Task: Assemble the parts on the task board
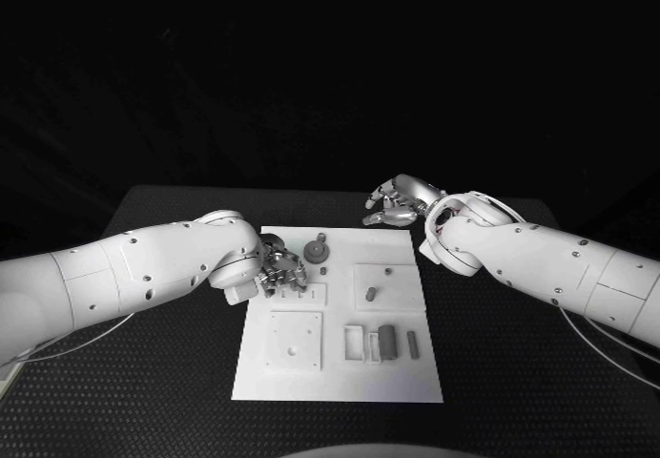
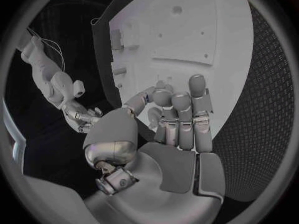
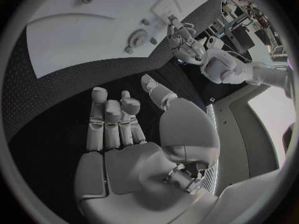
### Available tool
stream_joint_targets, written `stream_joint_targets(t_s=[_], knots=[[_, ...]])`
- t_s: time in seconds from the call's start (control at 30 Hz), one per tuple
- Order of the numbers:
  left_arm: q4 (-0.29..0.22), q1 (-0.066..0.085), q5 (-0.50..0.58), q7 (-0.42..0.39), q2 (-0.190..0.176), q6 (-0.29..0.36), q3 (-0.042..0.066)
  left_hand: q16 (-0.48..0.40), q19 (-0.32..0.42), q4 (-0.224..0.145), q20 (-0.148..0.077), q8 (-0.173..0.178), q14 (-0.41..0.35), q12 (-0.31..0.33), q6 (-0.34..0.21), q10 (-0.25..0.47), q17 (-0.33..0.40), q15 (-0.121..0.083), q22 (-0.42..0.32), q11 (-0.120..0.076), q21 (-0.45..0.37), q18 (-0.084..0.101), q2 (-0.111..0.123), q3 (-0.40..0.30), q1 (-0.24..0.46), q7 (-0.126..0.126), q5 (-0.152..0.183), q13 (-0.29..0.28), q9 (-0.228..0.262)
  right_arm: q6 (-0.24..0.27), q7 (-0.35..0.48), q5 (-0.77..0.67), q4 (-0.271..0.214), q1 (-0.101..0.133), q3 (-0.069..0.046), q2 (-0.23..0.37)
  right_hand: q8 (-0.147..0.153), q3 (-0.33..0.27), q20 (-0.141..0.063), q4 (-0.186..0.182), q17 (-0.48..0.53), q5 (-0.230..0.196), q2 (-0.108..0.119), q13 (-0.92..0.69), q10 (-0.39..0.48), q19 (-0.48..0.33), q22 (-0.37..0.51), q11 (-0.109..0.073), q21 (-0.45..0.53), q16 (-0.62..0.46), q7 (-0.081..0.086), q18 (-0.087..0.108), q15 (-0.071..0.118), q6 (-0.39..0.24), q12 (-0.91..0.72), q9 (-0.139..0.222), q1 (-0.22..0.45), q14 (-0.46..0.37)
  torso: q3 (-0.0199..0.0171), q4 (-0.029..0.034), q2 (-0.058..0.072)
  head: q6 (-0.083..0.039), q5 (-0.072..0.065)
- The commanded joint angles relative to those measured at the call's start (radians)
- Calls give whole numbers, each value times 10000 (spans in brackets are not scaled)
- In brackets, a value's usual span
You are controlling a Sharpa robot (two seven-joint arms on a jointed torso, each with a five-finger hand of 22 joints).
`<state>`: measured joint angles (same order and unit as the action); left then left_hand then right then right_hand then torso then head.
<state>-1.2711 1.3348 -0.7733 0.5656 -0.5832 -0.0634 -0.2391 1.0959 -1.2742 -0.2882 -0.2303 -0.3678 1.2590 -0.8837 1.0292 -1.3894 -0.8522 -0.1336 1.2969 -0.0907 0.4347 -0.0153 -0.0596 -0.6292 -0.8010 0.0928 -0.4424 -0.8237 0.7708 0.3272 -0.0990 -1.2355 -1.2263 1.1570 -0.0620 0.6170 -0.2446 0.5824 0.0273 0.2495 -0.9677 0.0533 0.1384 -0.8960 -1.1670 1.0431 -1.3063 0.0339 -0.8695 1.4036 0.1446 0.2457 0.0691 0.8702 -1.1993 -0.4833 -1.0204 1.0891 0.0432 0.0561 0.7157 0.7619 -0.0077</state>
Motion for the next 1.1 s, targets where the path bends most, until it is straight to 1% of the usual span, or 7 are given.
stream_joint_targets(t_s=[0.03, 0.23, 0.33, 0.47, 0.83, 1.1], knots=[[-16, -6, -254, -49, 44, -158, 6, 78, -188, 14, -97, -21, -115, -62, 1410, 61, 25, -120, 17, -151, 49, -93, -65, -83, -48, -877, -65, 17, 53, -126, 62, -1, -5, -2, -5, -6, 11, 10, 41, -10, 11, -6, -100, 11, 50, -54, -16, -13, 63, -43, 22, 161, 37, -6, 32, 12, -14, -14, 1, -2, 2, 27, 4], [-61, -56, -957, -77, 64, -113, 6, 117, -197, 11, -100, -4, -123, -78, 1412, 65, 77, -122, 34, -155, 44, -93, -82, -86, -36, -880, -26, 41, 92, -126, 66, -1, -2, -2, -5, -7, 11, 9, 41, -9, 11, -6, -100, 12, 50, -55, -17, -13, 63, -43, 22, 161, 37, -6, 31, 12, -14, -14, 7, 0, 1, 45, -6], [-96, -79, -1228, -76, 66, -125, 6, 124, -197, 11, -101, -1, -126, -80, 1412, 66, 87, -123, 37, -155, 42, -94, -84, -88, -36, -880, -14, 46, 99, -131, 62, -1, -3, -2, -5, -6, 11, 9, 41, -9, 11, -6, -100, 12, 50, -55, -17, -13, 63, -43, 22, 161, 37, -6, 31, 12, -14, -14, 9, 12, -5, 68, -22], [-73, -96, -1246, -40, 89, -215, 6, 127, -197, 10, -101, 2, -128, -82, 1411, 67, 94, -123, 38, -154, 41, -94, -84, -88, -36, -880, -6, 48, 103, -128, 66, -1, -3, -2, -5, -15, 11, 9, 41, -9, 11, -6, -100, 12, 50, -55, -17, -13, 63, -43, 22, 161, 37, -6, 31, 12, -14, -14, 7, 0, -1, 73, -5], [0, -152, -1177, -55, 93, -204, 7, 169, -191, 9, -99, 32, -150, -96, 1405, 80, 166, -122, 56, -152, 24, -91, -99, -106, -41, -877, 44, 81, 148, -137, 62, 1, -8, -2, -5, -6, 11, 8, 41, -9, 11, -6, -100, 12, 50, -55, -17, -13, 63, -43, 21, 161, 37, -6, 31, 12, -14, -14, 6, 2, -3, 88, -20], [-62, -181, -1169, -64, 95, -524, 7, 191, -188, 11, -99, 49, -162, -105, 1404, 86, 205, -122, 64, -150, 14, -89, -114, -111, -36, -875, 57, 99, 170, -144, 60, 2, -8, -2, -5, -6, 11, 8, 41, -9, 11, -6, -100, 12, 50, -55, -17, -13, 63, -43, 21, 161, 37, -6, 31, 12, -14, -14, 5, -1, -1, 108, -19]])
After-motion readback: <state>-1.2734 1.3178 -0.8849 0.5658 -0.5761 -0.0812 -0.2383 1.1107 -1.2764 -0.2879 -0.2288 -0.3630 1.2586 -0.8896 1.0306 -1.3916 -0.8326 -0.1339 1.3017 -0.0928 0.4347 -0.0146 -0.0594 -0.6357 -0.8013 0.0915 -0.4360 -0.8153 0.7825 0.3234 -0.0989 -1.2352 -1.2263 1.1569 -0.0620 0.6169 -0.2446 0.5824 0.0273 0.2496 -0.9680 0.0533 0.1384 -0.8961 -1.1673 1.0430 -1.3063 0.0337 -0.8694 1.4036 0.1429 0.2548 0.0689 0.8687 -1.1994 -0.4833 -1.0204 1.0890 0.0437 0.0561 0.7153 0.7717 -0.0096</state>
